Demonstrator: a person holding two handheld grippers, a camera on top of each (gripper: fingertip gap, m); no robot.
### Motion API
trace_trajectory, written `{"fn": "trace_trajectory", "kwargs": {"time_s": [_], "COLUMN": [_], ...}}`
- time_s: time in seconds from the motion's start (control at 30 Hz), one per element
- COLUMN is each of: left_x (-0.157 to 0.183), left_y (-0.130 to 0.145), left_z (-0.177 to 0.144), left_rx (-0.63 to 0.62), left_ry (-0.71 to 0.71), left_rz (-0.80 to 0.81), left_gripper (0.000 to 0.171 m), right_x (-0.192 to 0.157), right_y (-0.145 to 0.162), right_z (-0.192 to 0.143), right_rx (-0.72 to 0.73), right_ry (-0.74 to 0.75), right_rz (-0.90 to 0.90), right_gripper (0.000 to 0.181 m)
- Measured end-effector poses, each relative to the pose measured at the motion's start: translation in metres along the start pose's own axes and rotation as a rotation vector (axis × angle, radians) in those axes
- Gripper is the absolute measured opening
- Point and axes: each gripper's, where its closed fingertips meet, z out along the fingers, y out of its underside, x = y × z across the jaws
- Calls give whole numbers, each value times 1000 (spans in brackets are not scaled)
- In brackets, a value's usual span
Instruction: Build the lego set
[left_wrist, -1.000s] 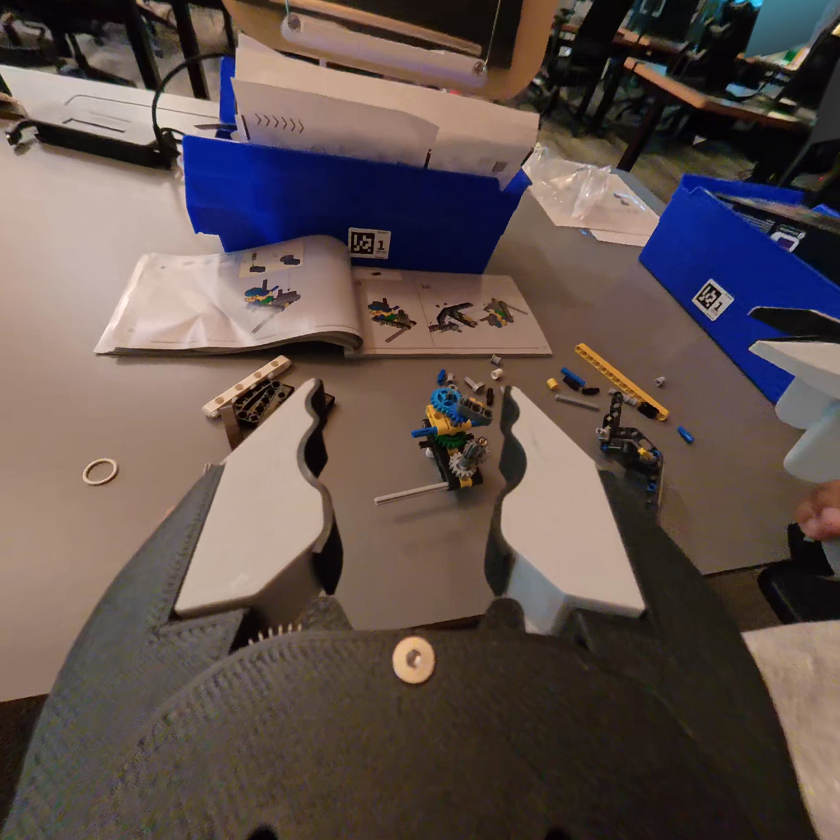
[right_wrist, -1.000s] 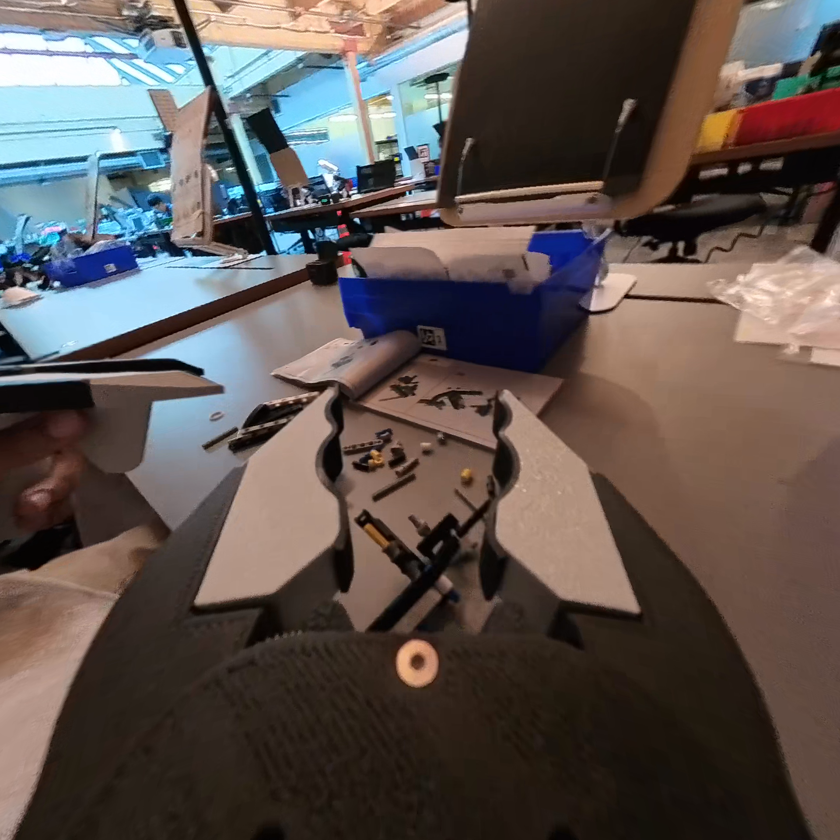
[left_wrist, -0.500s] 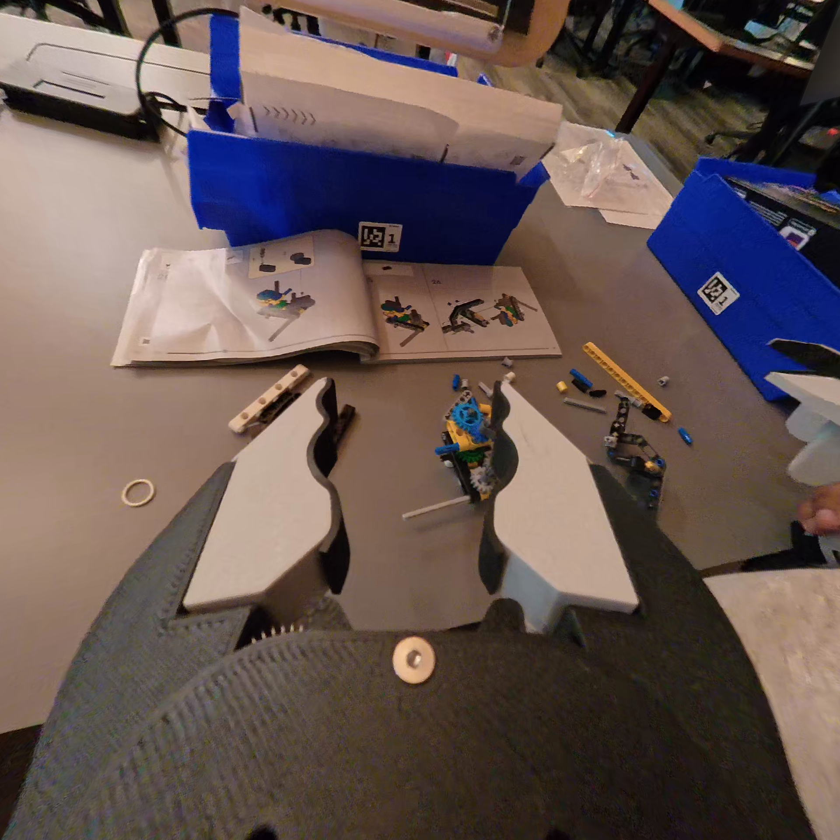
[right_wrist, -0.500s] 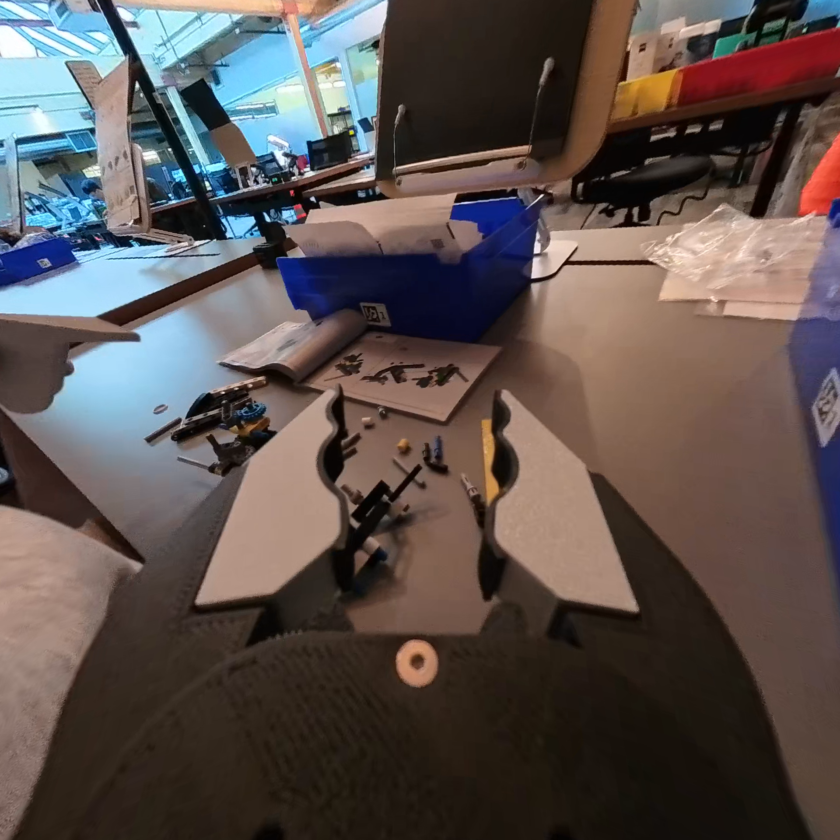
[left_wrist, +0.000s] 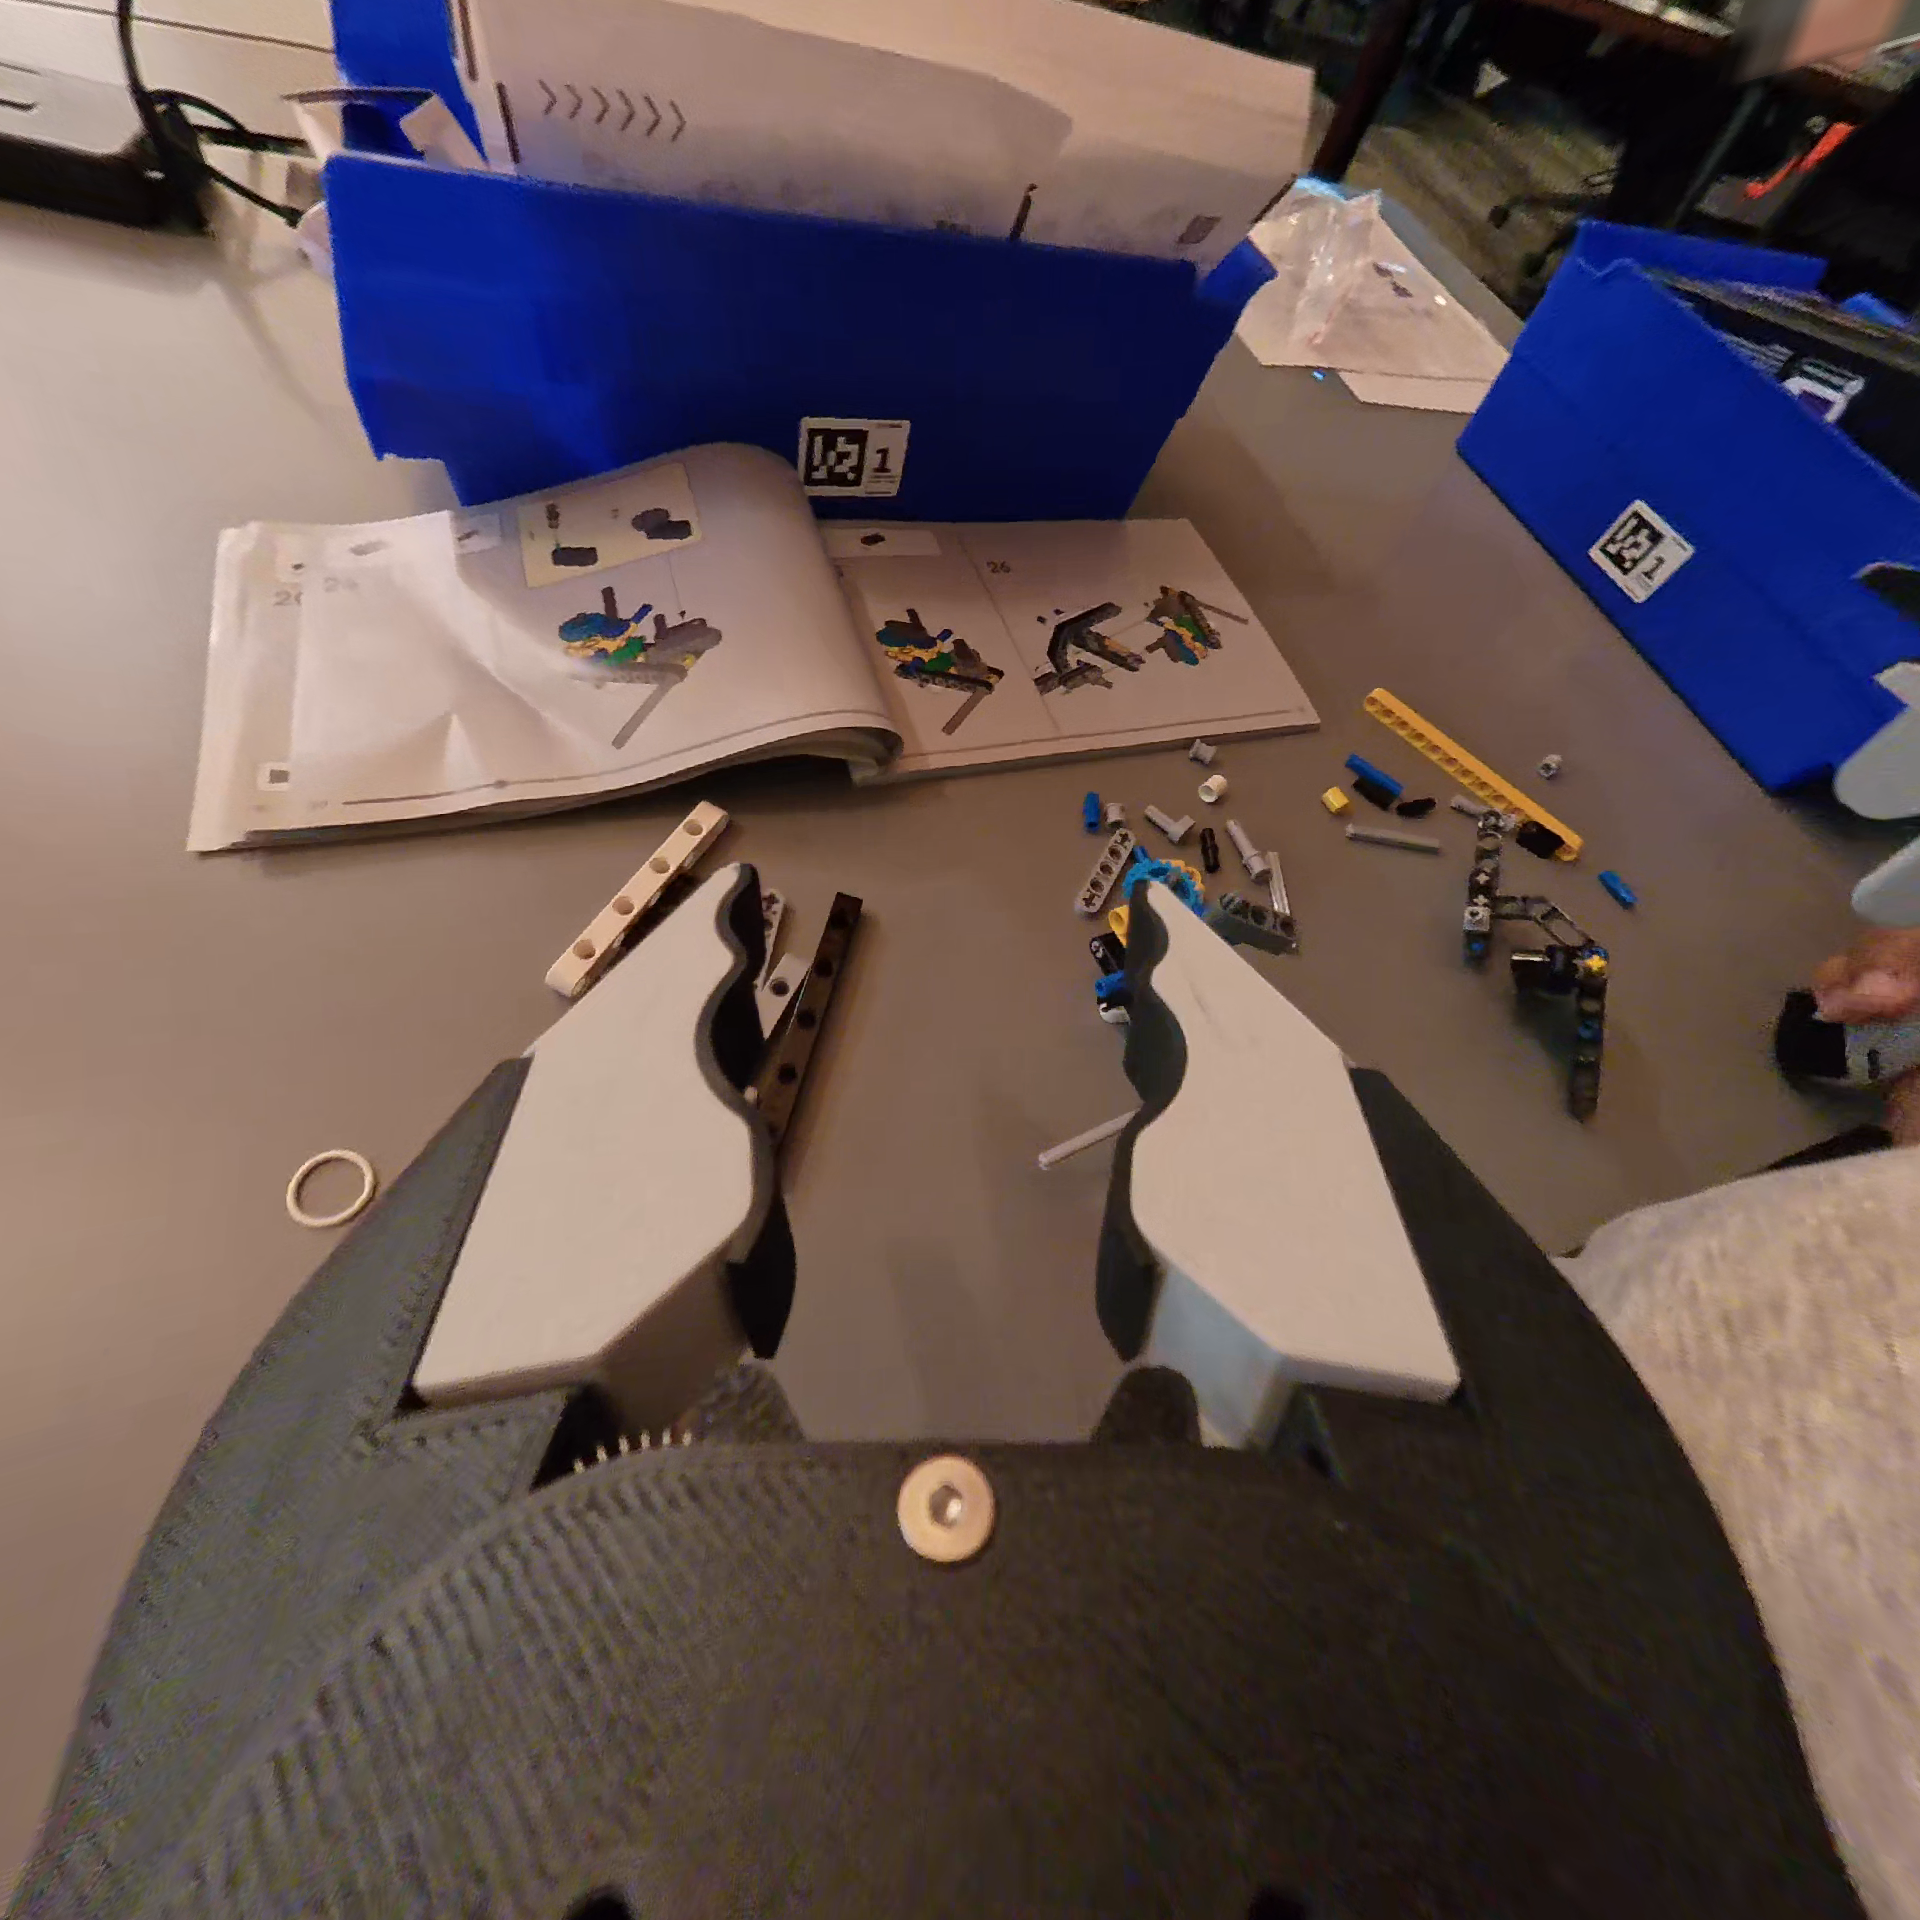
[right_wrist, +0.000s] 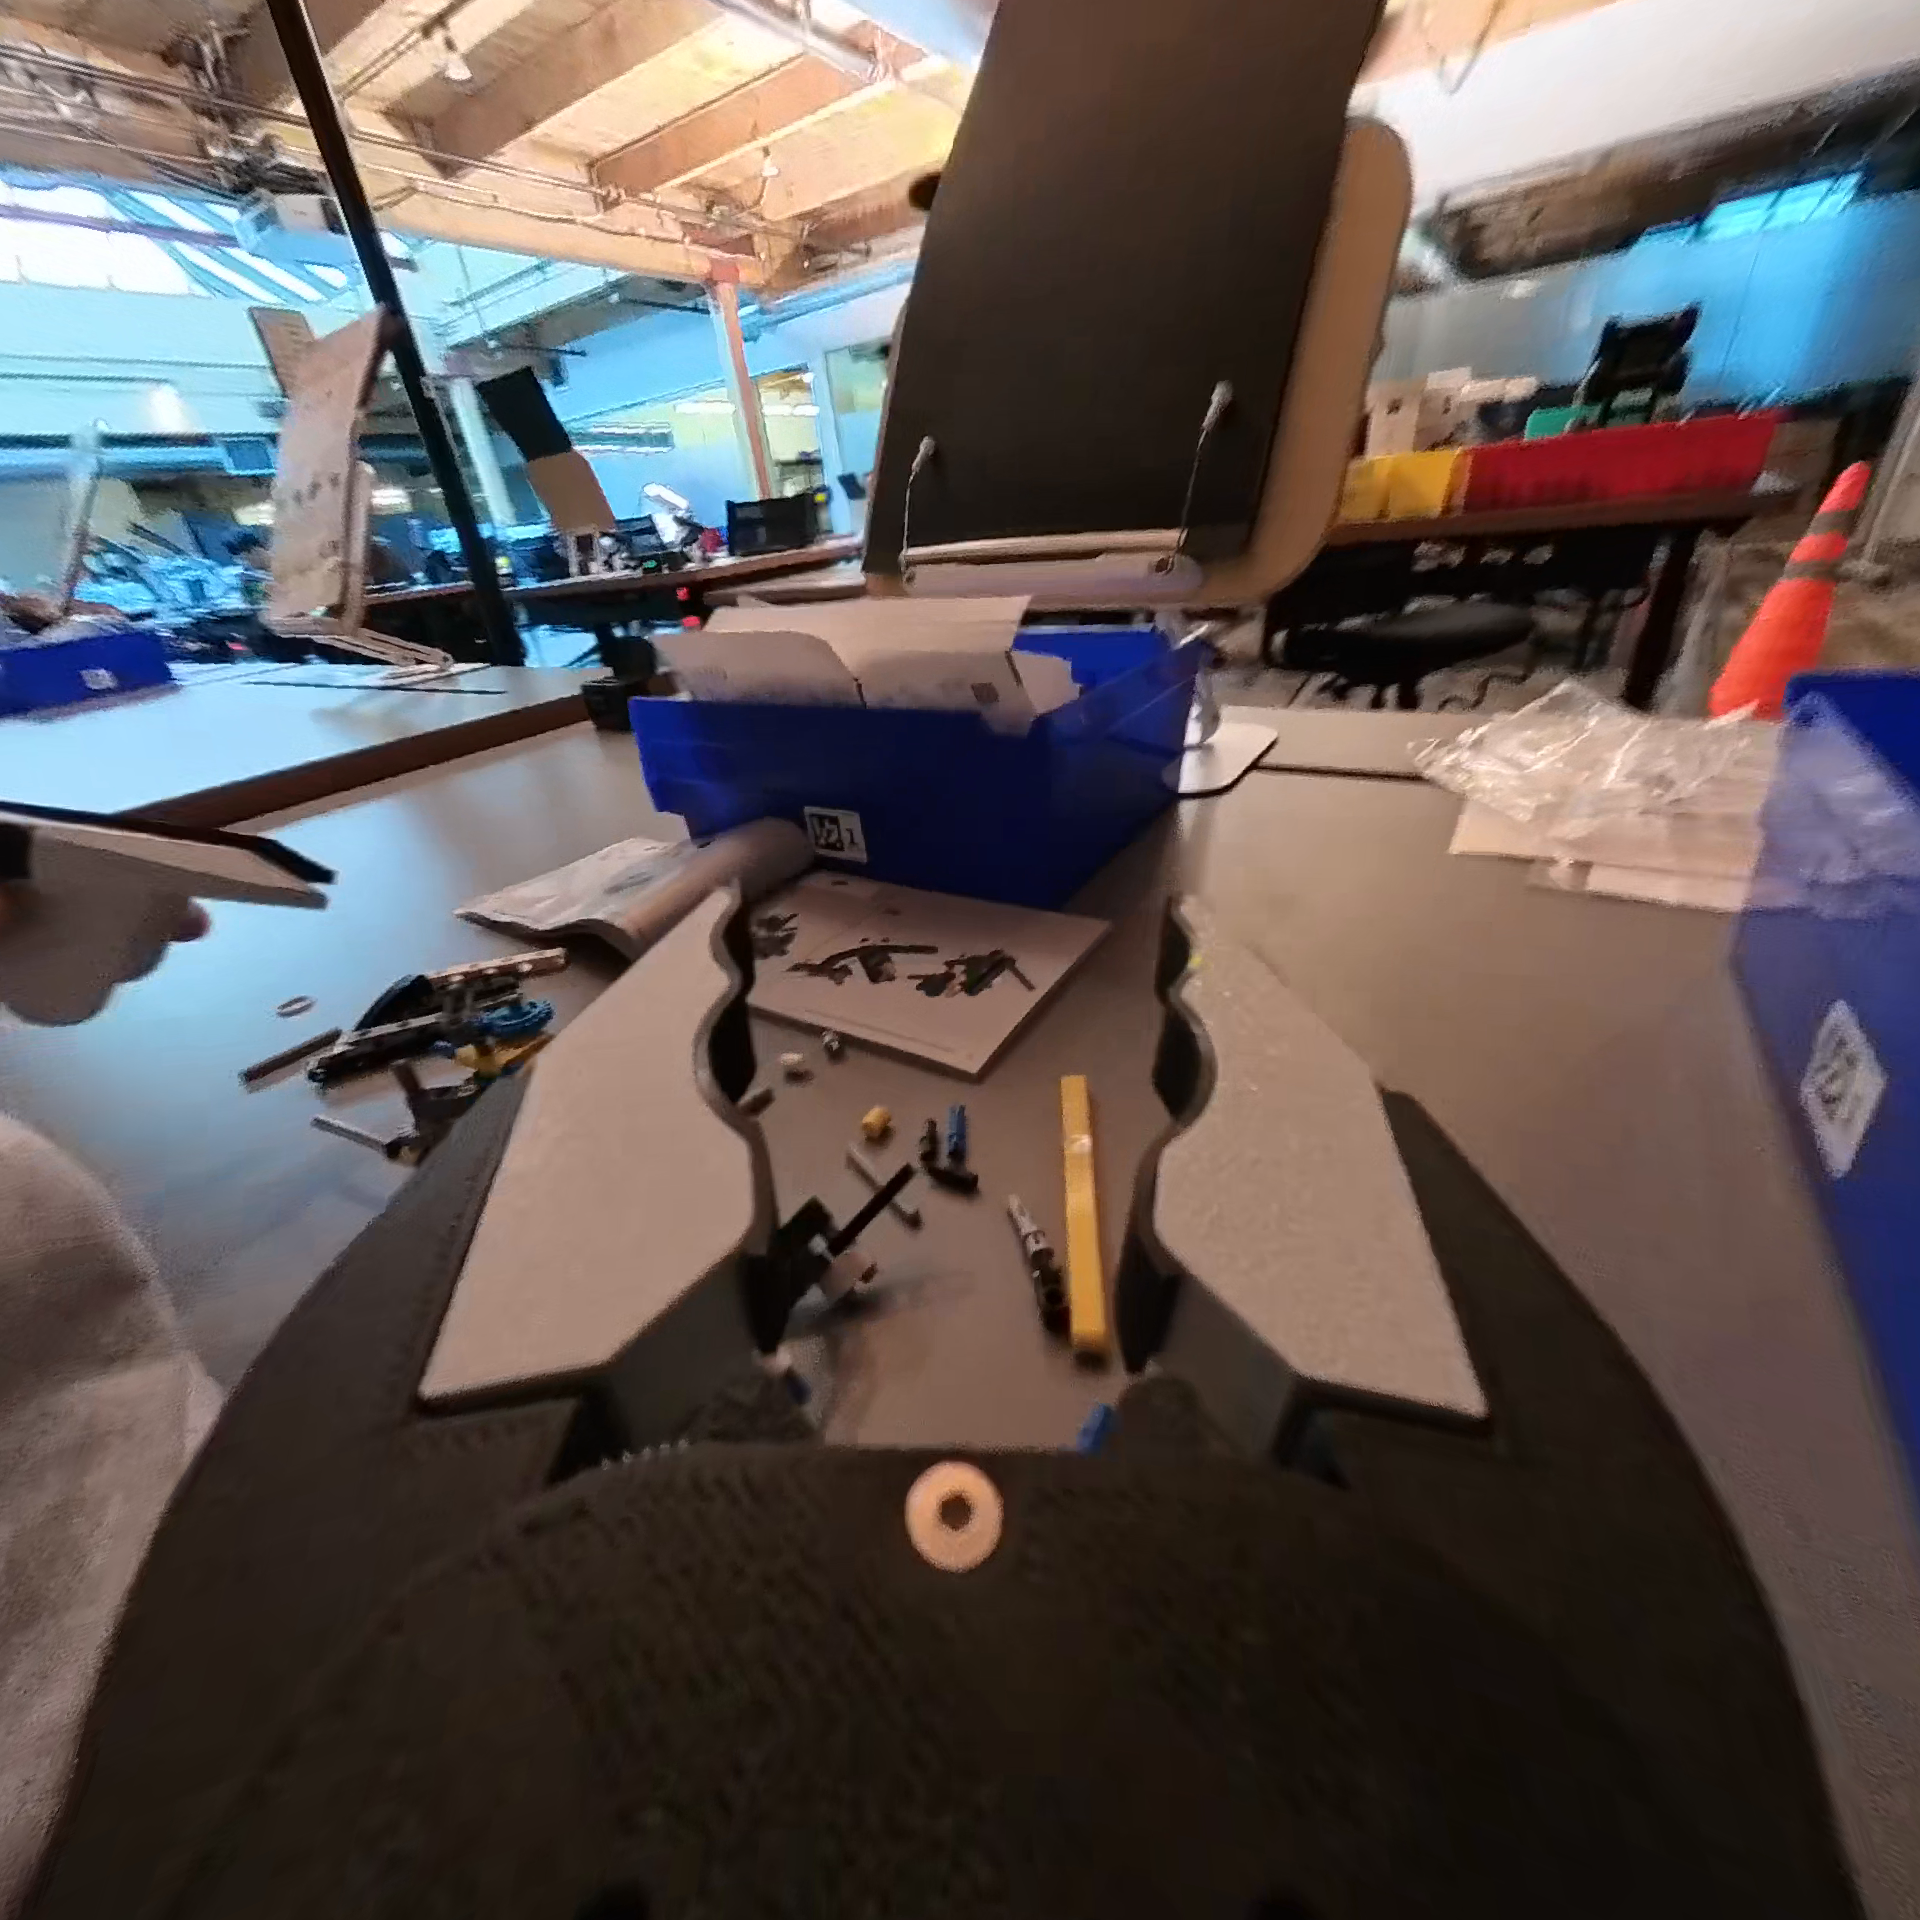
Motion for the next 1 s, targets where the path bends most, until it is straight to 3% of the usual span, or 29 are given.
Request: {"fn": "trace_trajectory", "kwargs": {"time_s": [0.2,0.37,0.53,0.73,1.0], "left_x": [12,25,52,64,51], "left_y": [14,34,48,66,62], "left_z": [-4,-11,-18,-6,0], "left_rx": [-26,-52,-74,-136,-107], "left_ry": [139,248,431,498,514], "left_rz": [53,172,191,218,187], "left_gripper": [58,56,45,44,48], "right_x": [-21,-100,-166,-170,-173], "right_y": [2,-1,40,94,102], "right_z": [4,22,30,33,42], "right_rx": [-68,-217,-408,-663,-690], "right_ry": [-101,-293,-418,-317,-323], "right_rz": [57,10,82,-8,143], "right_gripper": [67,67,70,77,77]}}
